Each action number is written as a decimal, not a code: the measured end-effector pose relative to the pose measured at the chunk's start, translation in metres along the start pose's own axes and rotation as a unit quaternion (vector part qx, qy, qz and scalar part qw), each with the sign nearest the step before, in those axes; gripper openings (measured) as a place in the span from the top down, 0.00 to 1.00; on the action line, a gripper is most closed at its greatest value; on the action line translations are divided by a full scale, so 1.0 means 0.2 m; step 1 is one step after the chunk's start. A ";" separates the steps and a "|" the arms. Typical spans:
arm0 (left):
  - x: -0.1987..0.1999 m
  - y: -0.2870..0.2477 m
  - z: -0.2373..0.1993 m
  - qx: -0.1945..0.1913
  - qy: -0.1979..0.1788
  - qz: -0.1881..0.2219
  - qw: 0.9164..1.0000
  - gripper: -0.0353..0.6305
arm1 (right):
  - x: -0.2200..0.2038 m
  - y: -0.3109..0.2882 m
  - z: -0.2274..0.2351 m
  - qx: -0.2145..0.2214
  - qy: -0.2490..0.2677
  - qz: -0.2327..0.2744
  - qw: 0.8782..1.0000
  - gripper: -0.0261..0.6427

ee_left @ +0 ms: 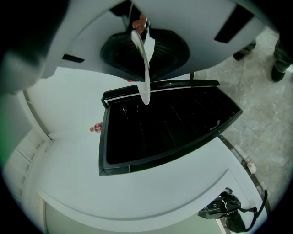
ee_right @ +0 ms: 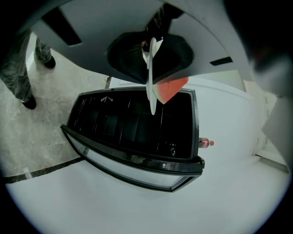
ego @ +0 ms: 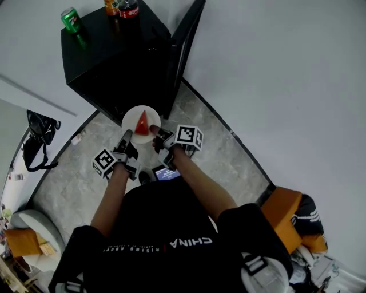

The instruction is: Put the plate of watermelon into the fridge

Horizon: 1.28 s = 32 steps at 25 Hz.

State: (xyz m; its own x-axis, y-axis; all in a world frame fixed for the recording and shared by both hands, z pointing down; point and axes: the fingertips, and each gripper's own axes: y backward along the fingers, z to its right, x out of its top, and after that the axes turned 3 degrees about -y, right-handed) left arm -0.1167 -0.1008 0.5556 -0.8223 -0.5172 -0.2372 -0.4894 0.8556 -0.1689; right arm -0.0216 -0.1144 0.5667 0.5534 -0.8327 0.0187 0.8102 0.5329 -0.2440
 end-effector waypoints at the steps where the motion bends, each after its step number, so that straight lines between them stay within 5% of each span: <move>1: 0.01 -0.03 0.00 0.007 0.001 0.006 1.000 0.90 | 0.04 -0.01 -0.01 0.002 0.002 -0.006 1.000 0.92; 8: 0.06 -0.20 0.04 0.026 -0.005 0.041 0.999 0.90 | 0.22 -0.09 -0.06 0.011 0.008 -0.055 0.998 0.92; 16: 0.06 -0.27 0.06 0.021 0.056 0.104 0.993 0.90 | 0.30 -0.13 -0.06 0.011 0.004 -0.108 0.994 0.92; 25: 0.18 -0.25 0.02 0.029 0.110 0.095 0.989 0.91 | 0.28 -0.24 -0.11 -0.011 -0.003 -0.063 0.998 0.92; 32: 0.23 -0.26 0.01 0.021 0.118 0.101 0.988 0.91 | 0.26 -0.26 -0.13 -0.018 0.000 -0.049 0.999 0.92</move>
State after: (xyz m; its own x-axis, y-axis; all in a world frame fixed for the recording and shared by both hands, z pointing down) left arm -0.1276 -0.1692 0.5512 -0.9493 -0.3115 -0.0422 -0.2993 0.9366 -0.1822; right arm -0.0398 -0.1899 0.5550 0.4719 -0.8806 0.0443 0.8529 0.4431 -0.2761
